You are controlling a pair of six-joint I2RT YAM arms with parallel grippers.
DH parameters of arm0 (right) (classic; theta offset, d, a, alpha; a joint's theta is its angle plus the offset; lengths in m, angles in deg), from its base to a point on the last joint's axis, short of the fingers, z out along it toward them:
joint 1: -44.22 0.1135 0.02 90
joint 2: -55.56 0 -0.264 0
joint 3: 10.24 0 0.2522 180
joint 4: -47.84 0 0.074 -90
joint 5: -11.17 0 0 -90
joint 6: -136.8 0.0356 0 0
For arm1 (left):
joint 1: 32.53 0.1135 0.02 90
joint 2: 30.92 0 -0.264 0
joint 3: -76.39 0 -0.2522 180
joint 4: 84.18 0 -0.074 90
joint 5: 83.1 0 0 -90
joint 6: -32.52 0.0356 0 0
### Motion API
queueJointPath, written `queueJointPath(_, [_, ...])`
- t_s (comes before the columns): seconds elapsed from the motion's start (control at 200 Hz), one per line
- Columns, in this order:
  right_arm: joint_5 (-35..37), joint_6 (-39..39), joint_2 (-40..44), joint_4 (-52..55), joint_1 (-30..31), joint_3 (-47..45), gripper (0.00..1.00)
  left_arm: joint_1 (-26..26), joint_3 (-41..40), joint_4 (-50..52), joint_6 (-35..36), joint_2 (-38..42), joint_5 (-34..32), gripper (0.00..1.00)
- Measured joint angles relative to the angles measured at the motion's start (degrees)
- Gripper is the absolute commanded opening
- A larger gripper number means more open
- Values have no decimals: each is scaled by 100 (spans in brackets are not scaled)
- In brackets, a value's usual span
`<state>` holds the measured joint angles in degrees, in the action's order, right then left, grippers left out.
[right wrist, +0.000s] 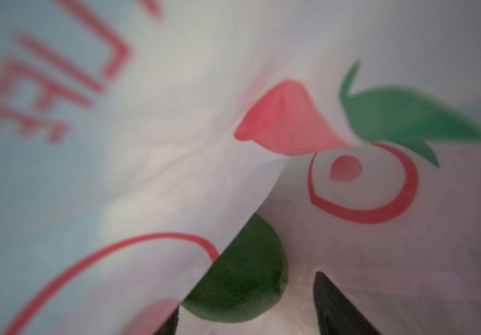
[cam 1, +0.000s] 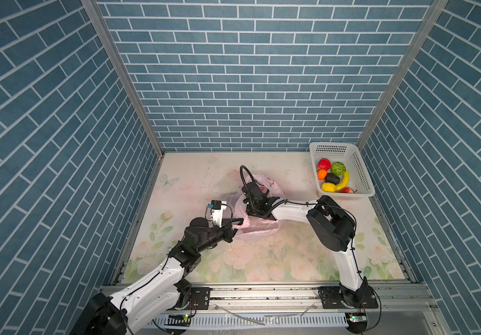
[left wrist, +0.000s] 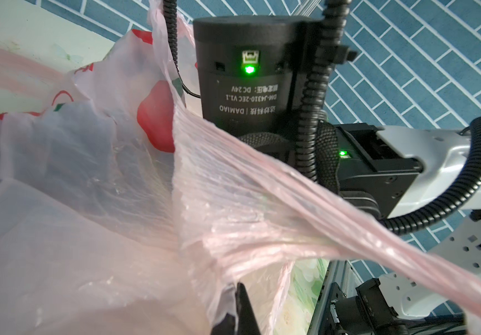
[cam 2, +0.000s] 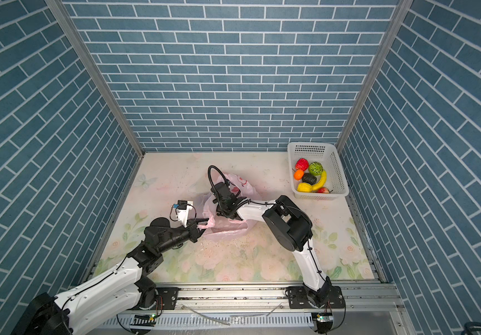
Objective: Untie the knot of the plastic bag and take out the fruit
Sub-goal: Pick up the fruit from the plastic bag.
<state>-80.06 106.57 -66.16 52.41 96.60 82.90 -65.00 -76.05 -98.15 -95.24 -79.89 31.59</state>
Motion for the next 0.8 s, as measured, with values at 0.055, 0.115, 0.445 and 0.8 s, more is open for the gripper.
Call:
queueJointPath(0.055, [90, 4, 0, -15, 15, 7, 60, 2, 0, 7, 0, 52, 0, 1])
queueJointPath(0.115, [177, 0, -2, -26, 24, 20, 53, 13, 0, 22, 0, 122, 0, 1])
queueJointPath(0.445, [640, 151, -13, -280, 24, 57, 19, 66, 9, 299, 2, 479, -17, 1])
queueJointPath(0.8, [640, 199, 31, -315, 17, -155, 52, 83, 9, 247, -55, 485, -105, 1])
